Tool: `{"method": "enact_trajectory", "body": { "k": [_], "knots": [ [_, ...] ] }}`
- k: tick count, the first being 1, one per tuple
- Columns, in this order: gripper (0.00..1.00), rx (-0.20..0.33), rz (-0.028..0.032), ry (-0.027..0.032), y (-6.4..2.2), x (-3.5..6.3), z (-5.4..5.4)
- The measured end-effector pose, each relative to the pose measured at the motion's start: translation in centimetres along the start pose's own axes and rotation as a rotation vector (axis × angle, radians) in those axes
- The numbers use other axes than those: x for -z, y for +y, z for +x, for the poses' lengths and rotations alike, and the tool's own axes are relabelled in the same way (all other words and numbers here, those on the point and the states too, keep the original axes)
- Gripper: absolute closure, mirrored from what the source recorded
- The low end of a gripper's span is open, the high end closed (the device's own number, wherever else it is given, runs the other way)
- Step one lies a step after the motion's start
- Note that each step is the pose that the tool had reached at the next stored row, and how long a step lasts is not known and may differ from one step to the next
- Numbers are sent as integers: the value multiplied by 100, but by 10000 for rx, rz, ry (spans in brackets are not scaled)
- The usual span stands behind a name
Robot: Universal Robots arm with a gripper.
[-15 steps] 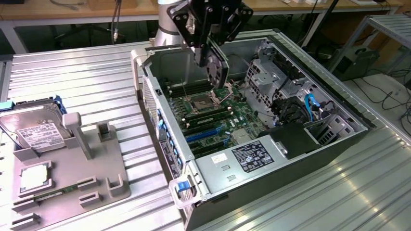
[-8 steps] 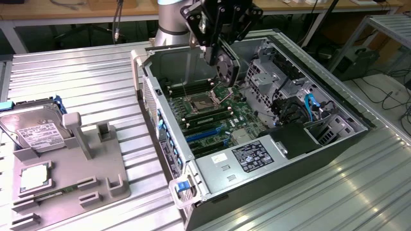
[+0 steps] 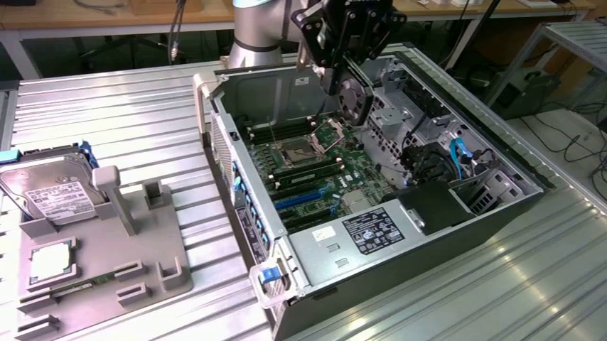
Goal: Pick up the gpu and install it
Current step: 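Pick up the gpu and move the gpu toward the slot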
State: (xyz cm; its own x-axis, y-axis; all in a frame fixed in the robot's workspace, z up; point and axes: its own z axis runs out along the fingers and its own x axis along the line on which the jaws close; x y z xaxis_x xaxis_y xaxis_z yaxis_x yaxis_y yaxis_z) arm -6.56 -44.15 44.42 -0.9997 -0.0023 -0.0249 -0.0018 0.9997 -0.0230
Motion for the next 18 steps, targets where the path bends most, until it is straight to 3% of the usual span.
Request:
{"method": "enact_trajectory", "body": {
  "k": [18],
  "knots": [
    [72,18,-1,0,0,-46,-415]
  ]
}}
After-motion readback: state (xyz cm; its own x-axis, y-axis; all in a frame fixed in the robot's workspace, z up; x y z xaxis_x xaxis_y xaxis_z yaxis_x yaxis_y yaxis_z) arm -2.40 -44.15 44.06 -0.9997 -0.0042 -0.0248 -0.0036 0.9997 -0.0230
